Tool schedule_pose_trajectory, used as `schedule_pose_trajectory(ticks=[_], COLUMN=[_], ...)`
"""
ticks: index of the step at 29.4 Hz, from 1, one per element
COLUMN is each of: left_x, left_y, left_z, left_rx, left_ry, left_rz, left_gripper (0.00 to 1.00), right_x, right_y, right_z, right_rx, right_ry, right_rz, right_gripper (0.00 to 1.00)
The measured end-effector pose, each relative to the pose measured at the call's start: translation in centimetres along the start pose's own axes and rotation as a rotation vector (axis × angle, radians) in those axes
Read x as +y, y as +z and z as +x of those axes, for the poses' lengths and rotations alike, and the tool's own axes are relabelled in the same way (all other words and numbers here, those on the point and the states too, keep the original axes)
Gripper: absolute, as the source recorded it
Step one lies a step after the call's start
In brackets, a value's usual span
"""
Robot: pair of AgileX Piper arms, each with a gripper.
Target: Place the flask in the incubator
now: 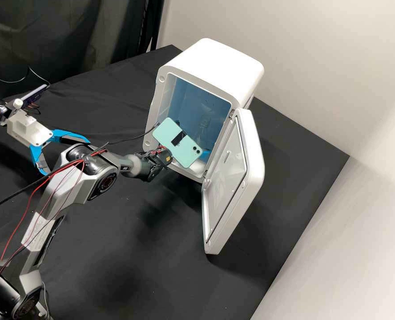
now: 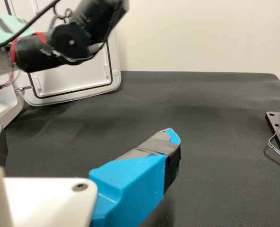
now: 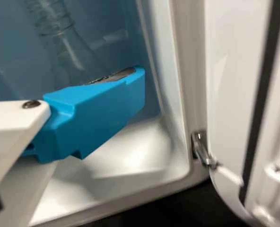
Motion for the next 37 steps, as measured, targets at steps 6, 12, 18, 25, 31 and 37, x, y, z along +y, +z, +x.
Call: schedule_pose_trajectory(ticks=[6, 12, 18, 25, 31, 37], left_x=[-0.12, -0.36, -0.24, -0.48, -0.53, -0.2], left_y=[0.0, 0.1, 0.4, 0.5, 1.2, 1.5], left_z=[-0.6, -1.0, -1.2, -1.5, -2.2, -3.0], left_rx=[0.0, -0.002, -0.016, -0.022, -0.025, -0.045], left_ry=[0.0, -0.005, 0.004, 0.002, 0.087, 0.197], left_rz=[0.0, -0.001, 0.002, 0.002, 0.042, 0.02], left_gripper=[1.0, 1.0, 1.0, 1.0, 1.0, 1.0], right_x=[-0.3, 0.0, 0.5, 0.6, 0.7, 0.7], right_y=[0.6, 0.6, 0.7, 0.9, 0.9, 0.9], right_z=[-4.0, -8.9, -13.6, -18.0, -20.2, -20.4], right_rx=[0.004, 0.013, 0.051, 0.134, 0.17, 0.169], right_ry=[0.004, 0.054, 0.134, 0.216, 0.225, 0.224], right_rz=[0.001, 0.017, -0.034, 0.0, 0.02, 0.02], right_gripper=[1.0, 1.0, 1.0, 1.0, 1.0, 1.0])
